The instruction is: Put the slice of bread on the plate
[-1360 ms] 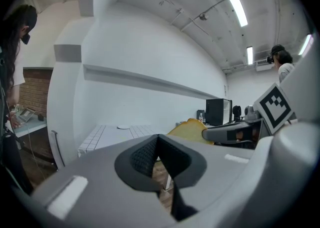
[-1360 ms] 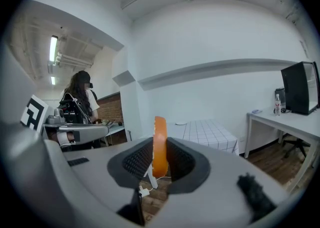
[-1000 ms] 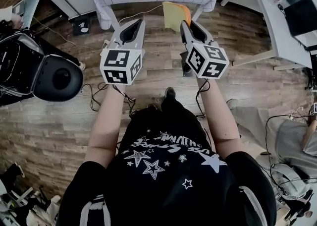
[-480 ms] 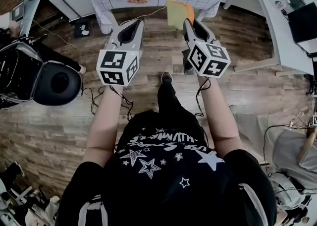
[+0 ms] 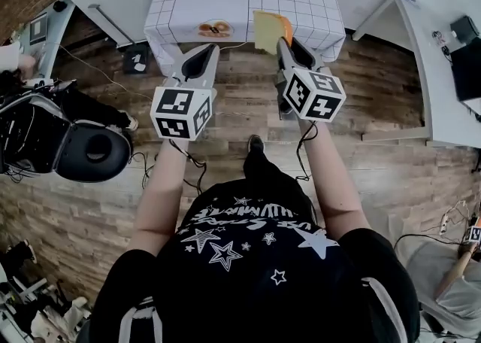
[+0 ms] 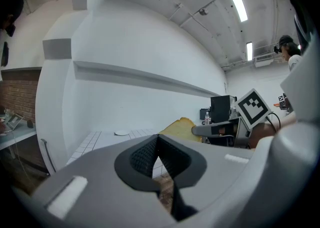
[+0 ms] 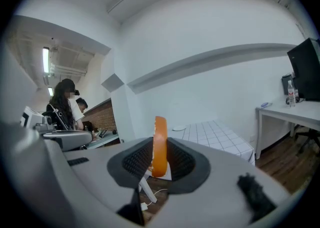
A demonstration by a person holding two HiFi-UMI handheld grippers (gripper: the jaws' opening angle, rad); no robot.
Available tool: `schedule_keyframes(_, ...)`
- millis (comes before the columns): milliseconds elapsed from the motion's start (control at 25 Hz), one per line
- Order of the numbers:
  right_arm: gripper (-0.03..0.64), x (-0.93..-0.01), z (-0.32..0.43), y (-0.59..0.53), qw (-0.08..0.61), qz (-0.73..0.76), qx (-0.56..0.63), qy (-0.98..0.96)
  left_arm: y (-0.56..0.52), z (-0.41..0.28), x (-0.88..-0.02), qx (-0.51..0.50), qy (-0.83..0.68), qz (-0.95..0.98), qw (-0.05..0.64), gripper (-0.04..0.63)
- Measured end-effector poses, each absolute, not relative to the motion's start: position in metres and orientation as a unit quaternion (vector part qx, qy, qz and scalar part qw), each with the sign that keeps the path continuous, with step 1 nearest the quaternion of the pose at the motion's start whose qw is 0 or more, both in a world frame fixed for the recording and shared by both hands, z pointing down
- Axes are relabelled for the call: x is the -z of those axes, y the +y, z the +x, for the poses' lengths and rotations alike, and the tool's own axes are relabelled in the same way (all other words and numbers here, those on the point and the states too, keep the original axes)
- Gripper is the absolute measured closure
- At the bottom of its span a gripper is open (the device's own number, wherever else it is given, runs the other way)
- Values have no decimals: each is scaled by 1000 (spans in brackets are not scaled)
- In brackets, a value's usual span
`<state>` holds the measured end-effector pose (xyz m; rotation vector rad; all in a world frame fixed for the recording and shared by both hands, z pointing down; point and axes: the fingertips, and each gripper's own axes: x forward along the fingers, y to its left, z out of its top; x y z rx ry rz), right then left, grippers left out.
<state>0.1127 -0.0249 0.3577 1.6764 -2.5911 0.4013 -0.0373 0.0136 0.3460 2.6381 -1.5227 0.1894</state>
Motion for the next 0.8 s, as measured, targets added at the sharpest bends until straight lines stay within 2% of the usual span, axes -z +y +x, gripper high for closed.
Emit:
schedule_keyframes(480,526,-362,156,-111,15,514,-151,-844,-76,14,-344,-75,-504,858,58,586)
schedule_keyframes(680,527,-390,163,-110,17,510,-161,-845,-76,22,-366,-76,-504,858,57,586)
schedule_keyframes(800,527,-415,167,-108,-2,508,-143,-849,-70,21,-390,-64,-513,855,32,586)
